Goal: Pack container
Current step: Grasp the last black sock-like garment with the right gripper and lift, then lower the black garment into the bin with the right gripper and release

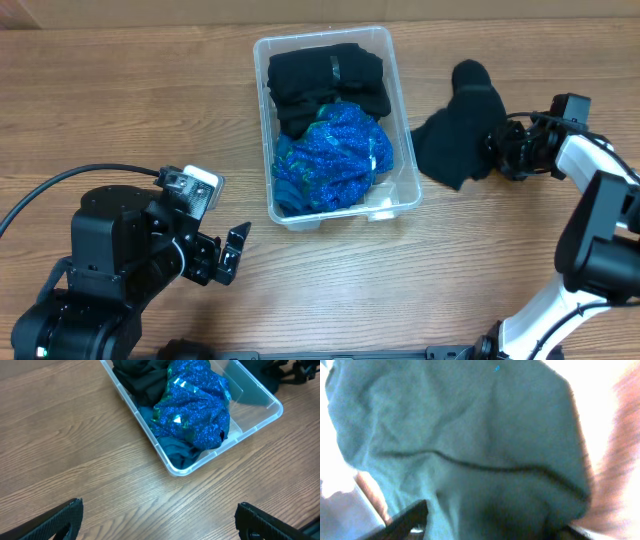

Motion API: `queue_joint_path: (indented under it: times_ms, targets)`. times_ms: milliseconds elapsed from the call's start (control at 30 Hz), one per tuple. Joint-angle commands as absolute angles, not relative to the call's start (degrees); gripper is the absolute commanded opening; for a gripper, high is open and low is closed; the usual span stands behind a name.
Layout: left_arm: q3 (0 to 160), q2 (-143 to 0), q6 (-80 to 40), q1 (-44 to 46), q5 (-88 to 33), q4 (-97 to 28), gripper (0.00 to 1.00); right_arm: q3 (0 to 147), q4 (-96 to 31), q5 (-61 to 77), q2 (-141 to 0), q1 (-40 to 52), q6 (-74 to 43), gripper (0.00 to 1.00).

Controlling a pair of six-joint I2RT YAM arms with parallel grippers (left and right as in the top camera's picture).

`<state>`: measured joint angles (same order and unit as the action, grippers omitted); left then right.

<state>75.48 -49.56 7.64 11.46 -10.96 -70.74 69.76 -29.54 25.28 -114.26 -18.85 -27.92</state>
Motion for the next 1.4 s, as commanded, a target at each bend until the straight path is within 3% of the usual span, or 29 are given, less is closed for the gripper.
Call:
queue_joint_path:
  times_ms: [0, 167, 433, 767, 1000, 1200, 1367]
  targets:
    - [76.3, -49.5, 8.3, 11.1, -11.5, -70.7, 1.0, 68.8, -29.0, 24.2, -118.3, -18.0, -28.5, 0.04]
    - [76.3, -49.5, 8.3, 11.1, -11.5, -70.9, 1.0, 75.3, -32.8, 30.2, -116.7, -18.2, -28.5, 0.04]
    - [76.3, -49.5, 8.3, 11.1, -11.5, -71.4, 1.0, 89.3, -46.8, 30.2, -103.1, -18.0, -29.5, 0.04]
    - [76.3, -49.5, 8.3, 11.1, -11.5, -71.8, 1.0, 93.5, -45.0, 30.0, -79.6, -12.6, -49.1, 0.04]
    - [76.3, -49.5, 8.3, 11.1, -11.5, -72.2, 1.0, 93.5, -42.8, 13.8, -74.5, 6.1, -65.2, 0.04]
    - [76.3, -49.5, 8.3, 11.1, -11.5, -72.2, 1.0, 93.3, -38.7, -17.8, -78.2, 30.9, -75.1, 0.04]
    - [76.3, -49.5, 8.3, 11.1, -11.5, -72.2, 1.0, 93.3, -36.5, -33.2, -85.3, 42.4, -84.8, 0.04]
